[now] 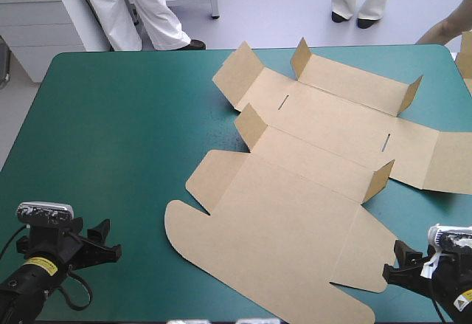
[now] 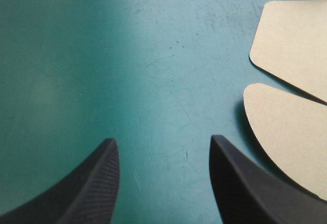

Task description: Fold the box

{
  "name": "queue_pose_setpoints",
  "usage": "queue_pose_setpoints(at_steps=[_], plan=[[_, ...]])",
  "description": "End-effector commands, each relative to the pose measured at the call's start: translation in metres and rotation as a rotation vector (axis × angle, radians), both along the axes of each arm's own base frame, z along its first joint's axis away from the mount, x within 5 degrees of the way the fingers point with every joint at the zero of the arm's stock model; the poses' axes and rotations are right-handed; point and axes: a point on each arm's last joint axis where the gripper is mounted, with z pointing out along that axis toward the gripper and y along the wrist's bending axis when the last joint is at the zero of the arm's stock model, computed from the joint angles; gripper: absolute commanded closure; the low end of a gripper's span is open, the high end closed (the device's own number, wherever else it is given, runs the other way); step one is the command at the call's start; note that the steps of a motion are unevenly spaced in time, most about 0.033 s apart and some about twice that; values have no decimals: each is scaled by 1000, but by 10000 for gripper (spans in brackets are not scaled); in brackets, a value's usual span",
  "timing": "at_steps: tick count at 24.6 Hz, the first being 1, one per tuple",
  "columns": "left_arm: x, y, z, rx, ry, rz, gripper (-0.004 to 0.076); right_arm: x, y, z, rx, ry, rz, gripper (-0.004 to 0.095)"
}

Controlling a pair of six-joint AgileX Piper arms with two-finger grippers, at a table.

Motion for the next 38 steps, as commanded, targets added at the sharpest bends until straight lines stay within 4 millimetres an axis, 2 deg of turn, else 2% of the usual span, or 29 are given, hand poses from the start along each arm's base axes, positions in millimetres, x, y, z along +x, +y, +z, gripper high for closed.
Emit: queue_pose_setpoints(at_steps=[1,16,20,23,27,29,31,32,35,38], plan=[[4,-1,15,-19,-80,6,337,5,0,12,-8,-63,2,359],[2,0,13,-12,-30,3,336,5,-1,12,-12,-62,-3,356],[0,2,20,27,10,7,336,12,-5,14,12,-21,-74,318],[0,5,31,65,-26,17,336,33,-4,31,43,43,-91,277],[-1,5,33,67,-30,18,336,57,-4,50,41,101,-91,277],[-1,5,33,71,-25,19,336,79,-4,64,38,152,-90,277],[-1,6,33,90,-27,10,336,109,-4,72,39,254,-95,277],[-1,6,32,97,-25,11,336,116,-3,72,43,278,-93,277],[-1,10,31,147,-14,24,336,155,1,60,91,396,-77,277],[-1,10,31,153,-15,26,336,178,3,49,107,438,-76,277]])
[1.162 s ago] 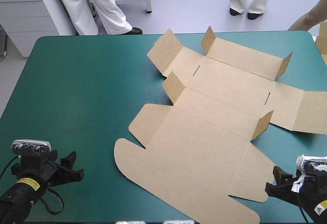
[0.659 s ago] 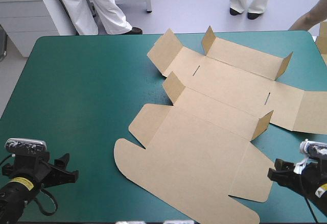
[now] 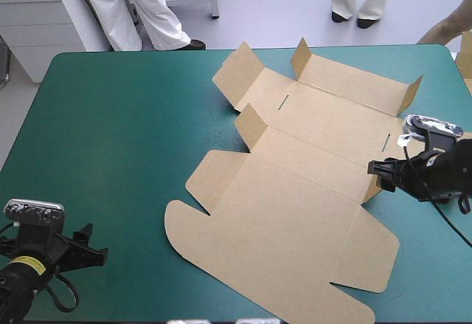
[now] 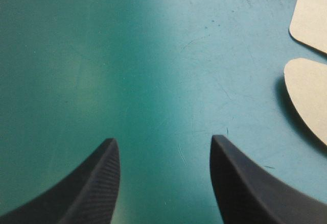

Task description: Fold the box

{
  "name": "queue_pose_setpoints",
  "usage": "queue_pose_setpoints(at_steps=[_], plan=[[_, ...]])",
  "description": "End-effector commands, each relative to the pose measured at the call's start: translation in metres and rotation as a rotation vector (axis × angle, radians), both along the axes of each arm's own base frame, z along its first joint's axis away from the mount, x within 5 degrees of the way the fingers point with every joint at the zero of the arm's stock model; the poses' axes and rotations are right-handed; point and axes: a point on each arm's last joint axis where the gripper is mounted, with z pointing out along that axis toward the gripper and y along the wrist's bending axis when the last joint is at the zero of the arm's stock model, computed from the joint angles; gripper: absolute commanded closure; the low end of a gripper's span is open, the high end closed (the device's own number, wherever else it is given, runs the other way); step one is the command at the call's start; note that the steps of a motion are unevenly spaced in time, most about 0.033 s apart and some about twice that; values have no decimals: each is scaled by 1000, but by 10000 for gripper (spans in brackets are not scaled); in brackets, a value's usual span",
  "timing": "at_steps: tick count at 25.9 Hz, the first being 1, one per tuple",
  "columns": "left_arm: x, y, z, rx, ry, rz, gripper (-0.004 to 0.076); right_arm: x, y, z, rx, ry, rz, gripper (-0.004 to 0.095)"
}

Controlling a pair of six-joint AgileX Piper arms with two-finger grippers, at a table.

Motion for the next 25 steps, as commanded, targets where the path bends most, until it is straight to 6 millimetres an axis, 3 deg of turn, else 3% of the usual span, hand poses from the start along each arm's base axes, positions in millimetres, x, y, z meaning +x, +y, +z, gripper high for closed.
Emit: queue_pose_setpoints(at_steps=[1,8,20,22,24,25], plan=[[4,0,14,3,-78,-3,336,23,2,-1,20,-26,1,277],[4,0,14,3,-78,-3,336,67,1,-36,16,23,-17,277],[4,0,14,3,-76,-3,337,100,-1,-80,28,126,-36,286],[4,0,13,3,-74,-3,337,101,-1,-85,29,154,-32,338],[4,0,13,3,-72,-2,337,102,-1,-90,25,177,-30,499],[4,0,13,3,-72,-2,337,102,-1,-90,24,181,-27,667]])
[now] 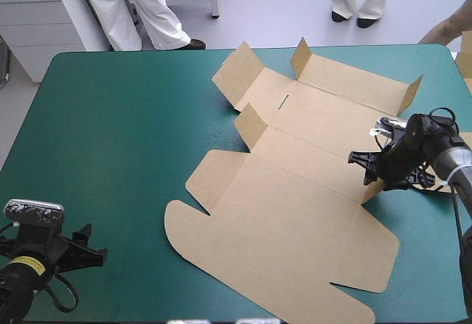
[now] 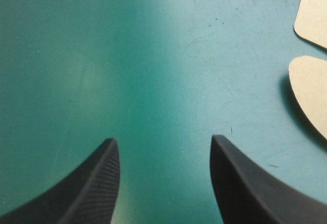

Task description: Fold the box

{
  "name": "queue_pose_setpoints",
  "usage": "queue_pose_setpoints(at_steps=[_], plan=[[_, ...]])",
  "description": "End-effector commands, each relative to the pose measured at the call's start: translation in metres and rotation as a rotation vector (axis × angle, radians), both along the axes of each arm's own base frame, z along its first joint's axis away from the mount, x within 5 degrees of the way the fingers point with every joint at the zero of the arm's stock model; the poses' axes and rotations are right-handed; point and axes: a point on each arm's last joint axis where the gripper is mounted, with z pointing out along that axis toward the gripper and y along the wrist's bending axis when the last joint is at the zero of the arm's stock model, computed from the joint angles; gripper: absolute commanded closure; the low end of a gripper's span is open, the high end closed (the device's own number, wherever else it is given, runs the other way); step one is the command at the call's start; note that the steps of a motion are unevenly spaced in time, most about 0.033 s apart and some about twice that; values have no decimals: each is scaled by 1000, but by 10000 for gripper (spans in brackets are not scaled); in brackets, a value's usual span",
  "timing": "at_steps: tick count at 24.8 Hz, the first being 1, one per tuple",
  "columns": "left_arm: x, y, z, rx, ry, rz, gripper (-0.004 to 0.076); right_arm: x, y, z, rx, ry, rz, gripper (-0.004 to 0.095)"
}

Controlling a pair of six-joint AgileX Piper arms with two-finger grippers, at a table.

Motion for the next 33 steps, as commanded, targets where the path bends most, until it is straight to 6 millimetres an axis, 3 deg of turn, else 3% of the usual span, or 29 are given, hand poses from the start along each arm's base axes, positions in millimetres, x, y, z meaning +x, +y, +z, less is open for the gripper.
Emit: queue_pose_setpoints(at_steps=[1,2,9,17,22,25,33], plan=[[4,-1,13,-7,-73,-5,337,1,-1,17,0,-64,11,742],[4,-1,13,-7,-73,-5,337,1,-2,17,-15,-68,53,920],[3,-1,13,-6,-70,-5,337,-3,-7,13,-101,-8,197,931],[4,0,13,-3,-70,-4,337,29,6,53,-52,-209,326,931],[4,0,13,-3,-70,-4,337,55,34,65,-85,-266,511,931],[3,0,13,-3,-66,-4,337,81,66,61,-98,-296,647,931],[-2,3,22,29,-43,12,337,125,115,62,-178,-412,947,931]])
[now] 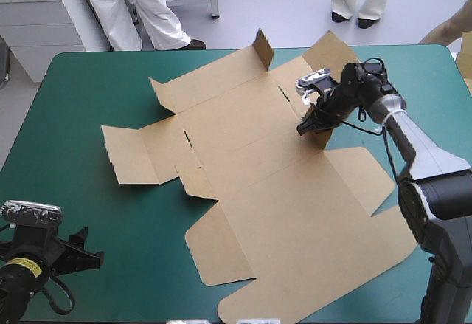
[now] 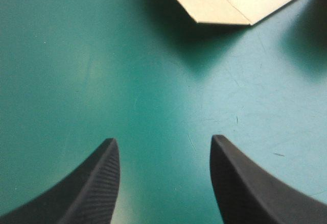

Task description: Fold the box

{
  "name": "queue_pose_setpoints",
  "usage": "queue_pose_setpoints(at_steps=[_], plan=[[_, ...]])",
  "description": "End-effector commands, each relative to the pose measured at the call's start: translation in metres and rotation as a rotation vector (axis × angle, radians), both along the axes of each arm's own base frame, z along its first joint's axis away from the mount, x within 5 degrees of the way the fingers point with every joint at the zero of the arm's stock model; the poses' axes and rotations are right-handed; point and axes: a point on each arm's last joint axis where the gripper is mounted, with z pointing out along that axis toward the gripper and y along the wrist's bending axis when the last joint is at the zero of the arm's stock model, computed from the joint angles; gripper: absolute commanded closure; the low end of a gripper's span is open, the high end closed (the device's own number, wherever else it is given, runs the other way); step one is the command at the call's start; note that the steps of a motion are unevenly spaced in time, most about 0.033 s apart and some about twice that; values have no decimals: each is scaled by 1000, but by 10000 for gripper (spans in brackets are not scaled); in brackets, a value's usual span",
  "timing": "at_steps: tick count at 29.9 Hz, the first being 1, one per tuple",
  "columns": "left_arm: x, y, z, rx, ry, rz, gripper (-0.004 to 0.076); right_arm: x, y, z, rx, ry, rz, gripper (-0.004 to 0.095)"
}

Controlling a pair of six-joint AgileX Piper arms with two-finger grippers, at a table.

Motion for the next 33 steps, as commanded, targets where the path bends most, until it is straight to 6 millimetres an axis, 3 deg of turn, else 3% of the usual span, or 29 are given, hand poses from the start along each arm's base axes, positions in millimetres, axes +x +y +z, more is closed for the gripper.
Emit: queue_pose_setpoints(at_steps=[1,9,13,19,28,33], plan=[[2,1,19,13,-80,2,337,10,14,38,-19,-183,156,931],[0,4,31,32,-114,11,337,12,44,37,-162,-335,667,931],[-3,5,28,44,-74,19,337,8,56,39,-119,-402,844,931],[-3,6,28,58,-67,24,337,2,72,42,-13,-413,855,932],[-3,6,28,57,-70,23,337,-5,120,35,-1,-508,872,931],[-3,6,28,54,-70,22,337,-3,121,34,22,-489,814,904]])
